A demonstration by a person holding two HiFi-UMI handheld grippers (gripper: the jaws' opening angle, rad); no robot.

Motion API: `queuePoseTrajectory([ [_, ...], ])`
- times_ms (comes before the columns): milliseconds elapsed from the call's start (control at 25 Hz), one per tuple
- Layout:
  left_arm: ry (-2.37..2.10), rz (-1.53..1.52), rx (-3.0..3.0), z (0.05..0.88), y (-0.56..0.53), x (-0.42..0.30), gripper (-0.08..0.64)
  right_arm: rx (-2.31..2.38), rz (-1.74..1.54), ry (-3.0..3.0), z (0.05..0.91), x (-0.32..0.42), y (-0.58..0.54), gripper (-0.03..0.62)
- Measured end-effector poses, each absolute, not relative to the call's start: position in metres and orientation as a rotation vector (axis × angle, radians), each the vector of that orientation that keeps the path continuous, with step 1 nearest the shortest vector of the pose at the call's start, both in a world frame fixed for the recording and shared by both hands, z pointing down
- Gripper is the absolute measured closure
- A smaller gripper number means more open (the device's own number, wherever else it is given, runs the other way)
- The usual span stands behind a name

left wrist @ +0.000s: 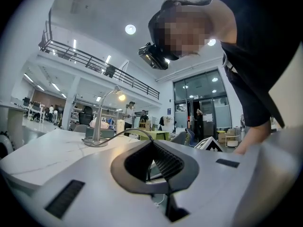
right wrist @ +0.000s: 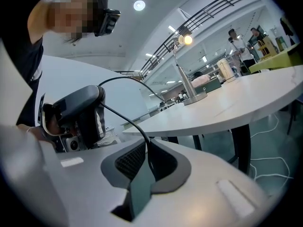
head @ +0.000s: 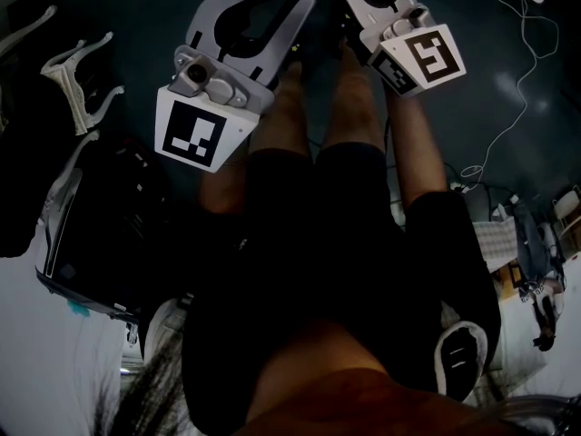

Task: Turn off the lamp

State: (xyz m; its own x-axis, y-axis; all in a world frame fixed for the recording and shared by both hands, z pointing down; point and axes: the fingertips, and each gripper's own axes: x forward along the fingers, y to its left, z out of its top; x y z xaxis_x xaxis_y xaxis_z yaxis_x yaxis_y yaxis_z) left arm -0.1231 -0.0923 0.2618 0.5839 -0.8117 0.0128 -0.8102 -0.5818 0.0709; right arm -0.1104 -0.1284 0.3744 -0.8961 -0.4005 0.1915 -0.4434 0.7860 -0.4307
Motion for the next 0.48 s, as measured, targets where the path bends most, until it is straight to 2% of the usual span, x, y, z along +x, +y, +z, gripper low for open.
queuePoseTrajectory([
  [480, -1.352, 0.045, 2.802, 0.282, -0.083, -0.12, 0.545, 0.642, 0.966, -2.903, 0.371, -0.096, -0.127, 0.583],
])
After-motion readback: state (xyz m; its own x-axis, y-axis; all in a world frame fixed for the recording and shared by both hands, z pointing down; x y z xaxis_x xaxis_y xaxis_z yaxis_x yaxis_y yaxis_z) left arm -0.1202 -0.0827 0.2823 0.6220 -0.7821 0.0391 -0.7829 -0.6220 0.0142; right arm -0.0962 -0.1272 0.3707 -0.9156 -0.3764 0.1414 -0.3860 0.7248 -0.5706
